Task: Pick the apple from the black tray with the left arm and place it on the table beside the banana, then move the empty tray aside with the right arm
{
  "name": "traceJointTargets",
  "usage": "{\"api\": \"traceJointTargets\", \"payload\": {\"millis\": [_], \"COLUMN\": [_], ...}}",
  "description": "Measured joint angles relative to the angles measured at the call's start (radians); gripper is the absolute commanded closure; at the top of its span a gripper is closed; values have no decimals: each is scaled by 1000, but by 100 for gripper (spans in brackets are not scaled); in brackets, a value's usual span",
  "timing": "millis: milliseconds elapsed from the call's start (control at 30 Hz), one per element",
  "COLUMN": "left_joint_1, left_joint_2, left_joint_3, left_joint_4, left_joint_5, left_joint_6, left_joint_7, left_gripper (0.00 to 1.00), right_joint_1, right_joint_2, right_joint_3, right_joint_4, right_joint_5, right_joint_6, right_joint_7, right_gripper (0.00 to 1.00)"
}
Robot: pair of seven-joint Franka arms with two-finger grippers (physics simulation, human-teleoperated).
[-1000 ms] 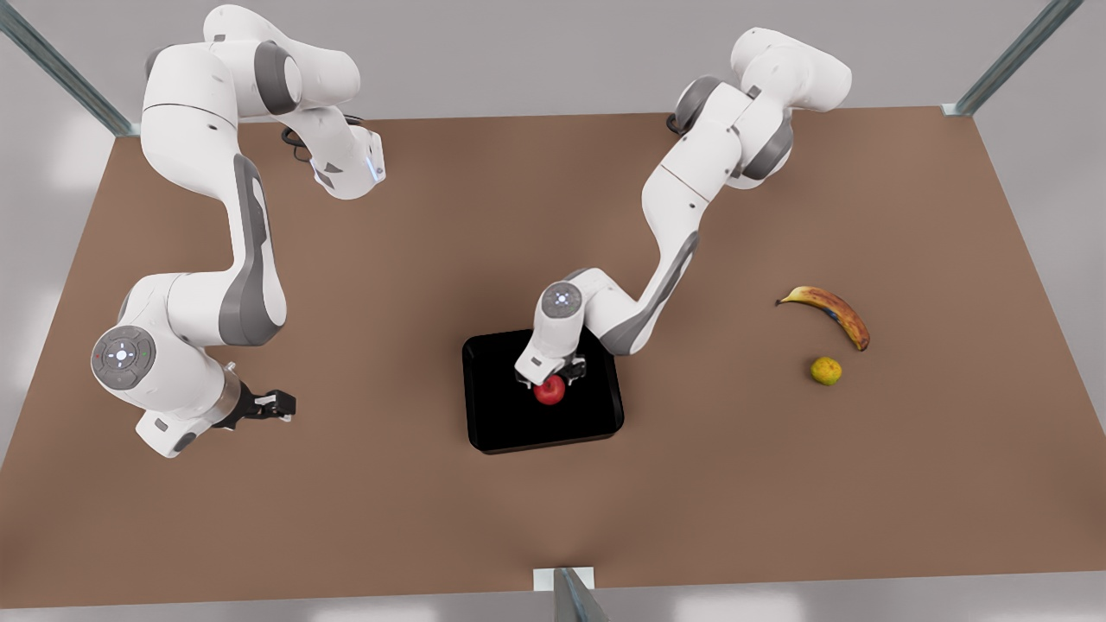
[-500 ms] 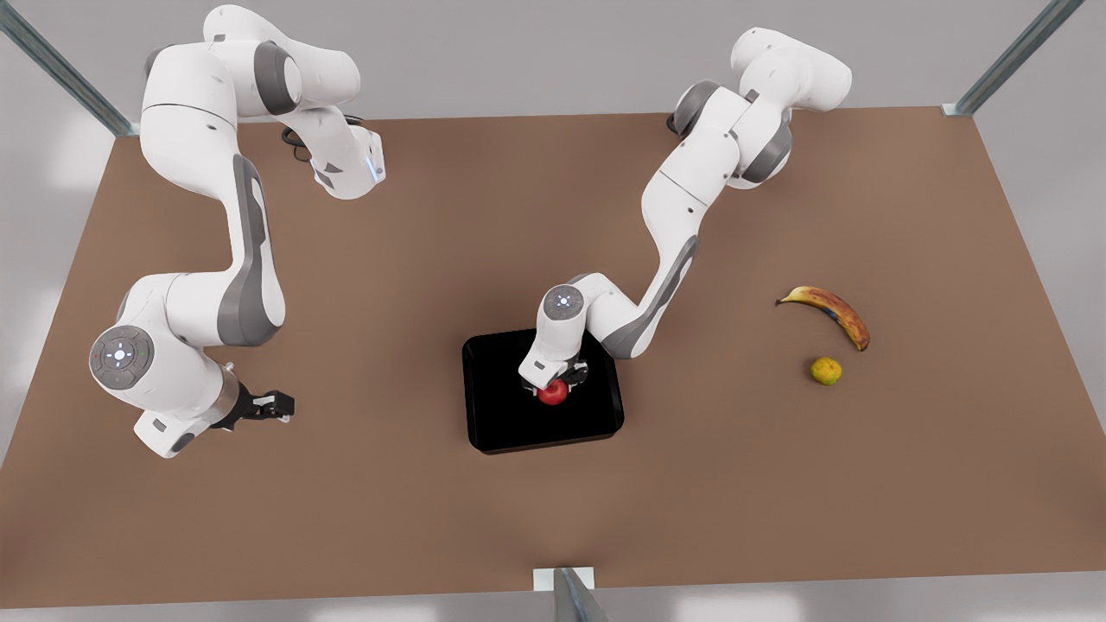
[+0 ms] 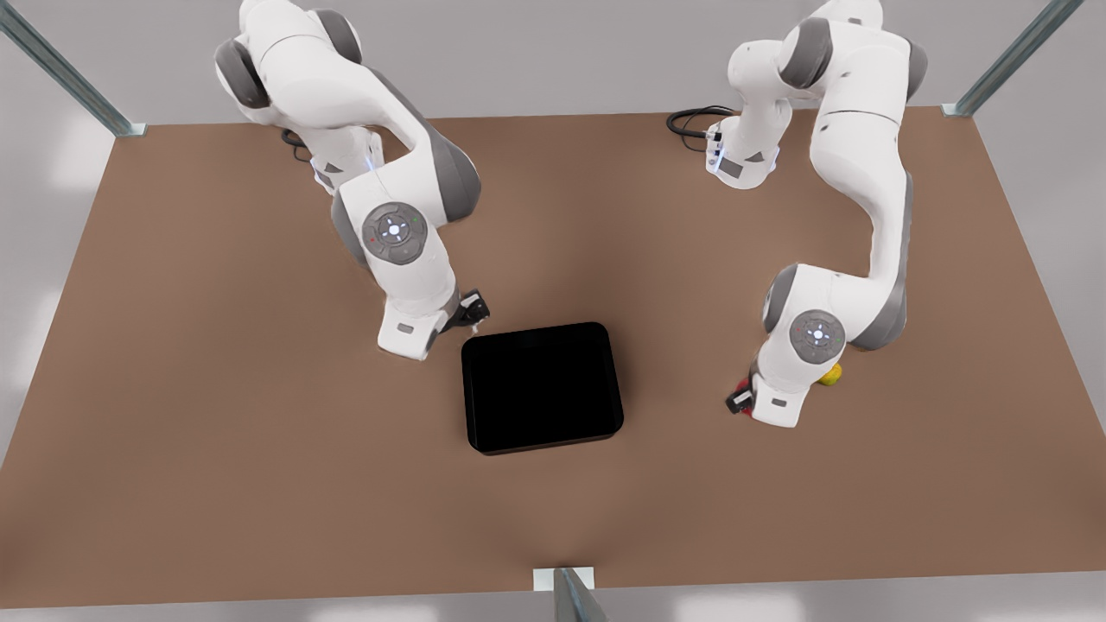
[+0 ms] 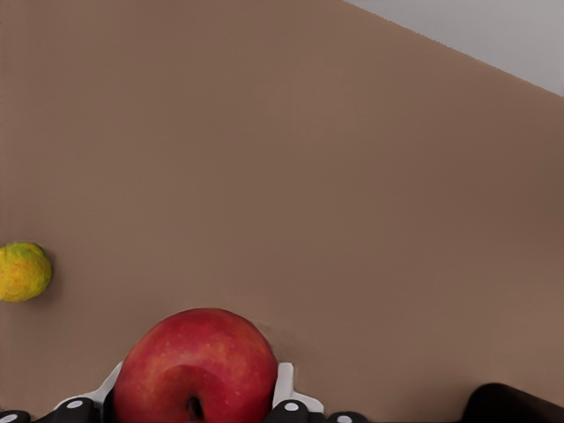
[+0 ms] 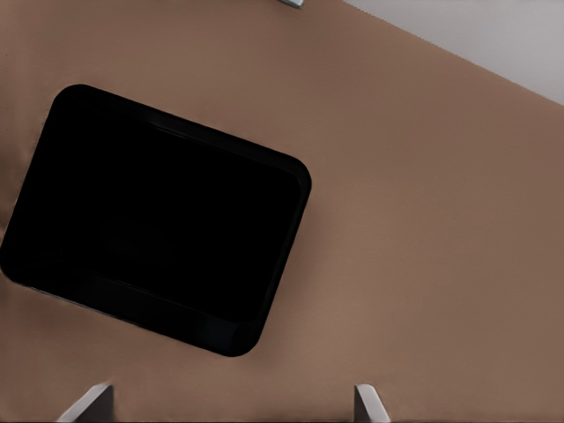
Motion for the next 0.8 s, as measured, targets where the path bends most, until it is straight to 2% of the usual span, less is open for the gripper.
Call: {"api": "traceJointTargets", "payload": {"millis": [33, 100, 133, 167, 200, 333, 367, 467, 633, 800], "left_joint_1": [17, 36, 38, 39, 39, 40, 40, 40, 39, 39], "left_joint_2": [13, -7, -35, -50, -57, -66, -66, -66, -91, -78], "left_joint_3": [1, 3, 6, 9, 11, 12, 12, 13, 26, 34], "left_joint_4": [-24, -150, -242, -294, -323, -361, -363, -369, -525, -565], "left_joint_5": [0, 1, 3, 6, 13, 35, 39, 48, 62, 99], "left_joint_6": [4, 42, 80, 114, 142, 221, 233, 262, 416, 555], "left_joint_7": [34, 96, 124, 149, 172, 244, 258, 294, 317, 309], "left_gripper": [31, 30, 27, 7, 0, 0, 0, 0, 0, 0], "right_joint_1": [4, 6, 5, -2, -15, -85, -90, -85, -89, -95], "right_joint_2": [-7, -8, 7, 26, 45, 78, 92, 110, 152, 202], "right_joint_3": [31, 56, 61, 62, 62, 62, 63, 67, 68, 63], "right_joint_4": [-5, -39, -52, -59, -63, -103, -107, -165, -206, -235], "right_joint_5": [19, 48, 57, 63, 67, 73, 73, 72, 72, 73], "right_joint_6": [-5, 0, 12, 25, 39, 108, 129, 214, 344, 447], "right_joint_7": [33, 97, 127, 156, 182, 258, 273, 316, 366, 379], "right_gripper": [5, 0, 0, 0, 0, 0, 2, 1, 0, 0]}}
